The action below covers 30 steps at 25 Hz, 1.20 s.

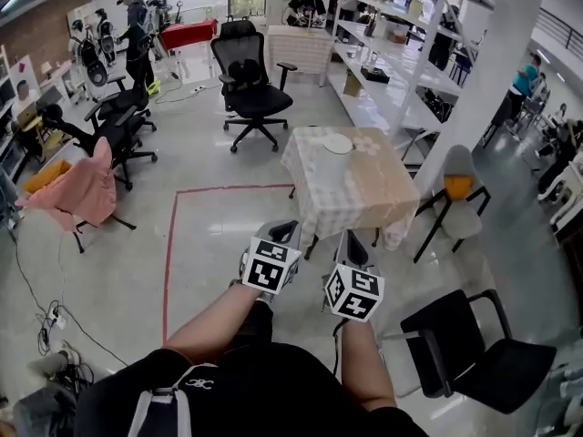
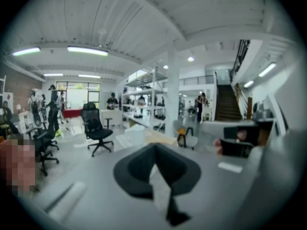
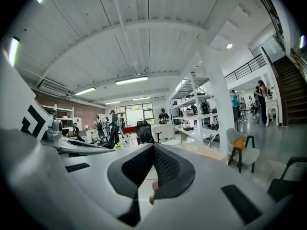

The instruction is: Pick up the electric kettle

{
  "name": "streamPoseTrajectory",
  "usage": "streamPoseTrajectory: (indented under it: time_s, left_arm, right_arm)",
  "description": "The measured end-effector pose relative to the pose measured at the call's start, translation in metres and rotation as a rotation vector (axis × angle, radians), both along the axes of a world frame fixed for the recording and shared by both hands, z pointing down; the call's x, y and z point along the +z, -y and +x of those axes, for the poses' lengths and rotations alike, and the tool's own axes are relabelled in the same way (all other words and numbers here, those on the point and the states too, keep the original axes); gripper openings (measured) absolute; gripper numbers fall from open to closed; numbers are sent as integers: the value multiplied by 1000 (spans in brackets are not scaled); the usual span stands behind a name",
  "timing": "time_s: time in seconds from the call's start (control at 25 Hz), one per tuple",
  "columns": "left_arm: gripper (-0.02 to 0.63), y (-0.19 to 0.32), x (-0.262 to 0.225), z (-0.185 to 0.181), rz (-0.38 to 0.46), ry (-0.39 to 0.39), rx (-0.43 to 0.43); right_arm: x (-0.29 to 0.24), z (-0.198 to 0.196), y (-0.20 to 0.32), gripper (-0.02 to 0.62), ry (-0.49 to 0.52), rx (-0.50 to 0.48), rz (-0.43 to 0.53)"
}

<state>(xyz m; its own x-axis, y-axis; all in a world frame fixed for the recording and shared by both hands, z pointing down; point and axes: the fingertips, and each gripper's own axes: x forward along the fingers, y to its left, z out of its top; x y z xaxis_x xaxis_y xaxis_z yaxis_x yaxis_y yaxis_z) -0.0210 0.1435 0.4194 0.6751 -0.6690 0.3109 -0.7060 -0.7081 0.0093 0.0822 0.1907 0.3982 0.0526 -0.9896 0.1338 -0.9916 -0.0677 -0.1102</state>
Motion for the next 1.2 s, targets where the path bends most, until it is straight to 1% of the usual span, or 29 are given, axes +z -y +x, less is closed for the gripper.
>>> streamPoseTrajectory:
  time_s: [0.32, 0.48, 0.68, 0.92, 1.12, 1.2]
  left_arm:
    - [-6, 60, 17, 13, -32, -36, -6]
    - [-6, 95, 24, 18, -27, -28, 4]
    - [-6, 148, 29, 28, -35, -43, 10]
    - [-6, 221, 33, 48, -46, -20, 41]
    - [-5, 270, 24, 65, -27, -5, 67]
    - [-6, 289, 26, 70, -40, -2, 80]
  right_arm:
    - [9, 17, 52, -8, -20, 17, 3]
    - [14, 23, 88, -8, -19, 35, -4]
    - [19, 31, 140, -8, -35, 44, -10]
    - [26, 50, 209, -8, 11, 72, -46]
    - [16, 66, 257, -8, 17, 102, -52]
    - [15, 68, 275, -8, 13, 112, -57]
